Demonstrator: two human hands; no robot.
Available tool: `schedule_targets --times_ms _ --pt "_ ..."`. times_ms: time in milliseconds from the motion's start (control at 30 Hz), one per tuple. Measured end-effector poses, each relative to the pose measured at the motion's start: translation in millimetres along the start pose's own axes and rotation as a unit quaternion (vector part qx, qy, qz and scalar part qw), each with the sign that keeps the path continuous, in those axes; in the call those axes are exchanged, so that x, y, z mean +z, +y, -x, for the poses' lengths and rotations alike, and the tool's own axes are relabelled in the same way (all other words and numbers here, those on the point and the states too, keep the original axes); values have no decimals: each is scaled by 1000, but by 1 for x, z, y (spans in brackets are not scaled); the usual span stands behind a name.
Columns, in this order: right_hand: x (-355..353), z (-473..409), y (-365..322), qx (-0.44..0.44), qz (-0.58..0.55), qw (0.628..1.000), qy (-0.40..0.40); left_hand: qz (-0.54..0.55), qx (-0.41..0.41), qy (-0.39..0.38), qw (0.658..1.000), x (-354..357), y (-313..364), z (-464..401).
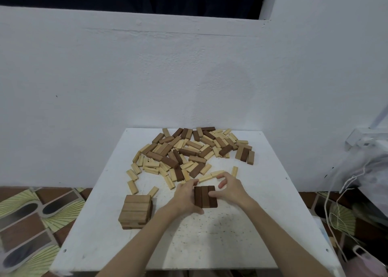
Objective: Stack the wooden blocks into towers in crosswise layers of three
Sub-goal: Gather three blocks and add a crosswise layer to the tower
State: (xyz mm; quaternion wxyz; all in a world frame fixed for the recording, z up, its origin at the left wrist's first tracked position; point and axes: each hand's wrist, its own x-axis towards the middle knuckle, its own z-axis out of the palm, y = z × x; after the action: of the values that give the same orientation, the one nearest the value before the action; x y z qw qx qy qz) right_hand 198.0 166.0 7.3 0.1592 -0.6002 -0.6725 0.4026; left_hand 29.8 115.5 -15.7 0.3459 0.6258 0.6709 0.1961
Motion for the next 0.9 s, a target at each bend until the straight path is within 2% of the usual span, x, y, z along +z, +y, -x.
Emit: schedule_targets --times_ms 100,200,433,900 --pt "-9 -3 0 -28 121 988 -93 -18 15 -6 1000 -3 1 -1" --pt "-7 -7 4 -40 201 971 -120 -43 30 -14 999 -4 4 -2" --pt "0 -11 4 -75 230 964 -111 -88 48 -20 995 -5 8 -9" --pt "1 -12 1 -97 238 960 -111 -102 48 -28 993 -6 4 -13"
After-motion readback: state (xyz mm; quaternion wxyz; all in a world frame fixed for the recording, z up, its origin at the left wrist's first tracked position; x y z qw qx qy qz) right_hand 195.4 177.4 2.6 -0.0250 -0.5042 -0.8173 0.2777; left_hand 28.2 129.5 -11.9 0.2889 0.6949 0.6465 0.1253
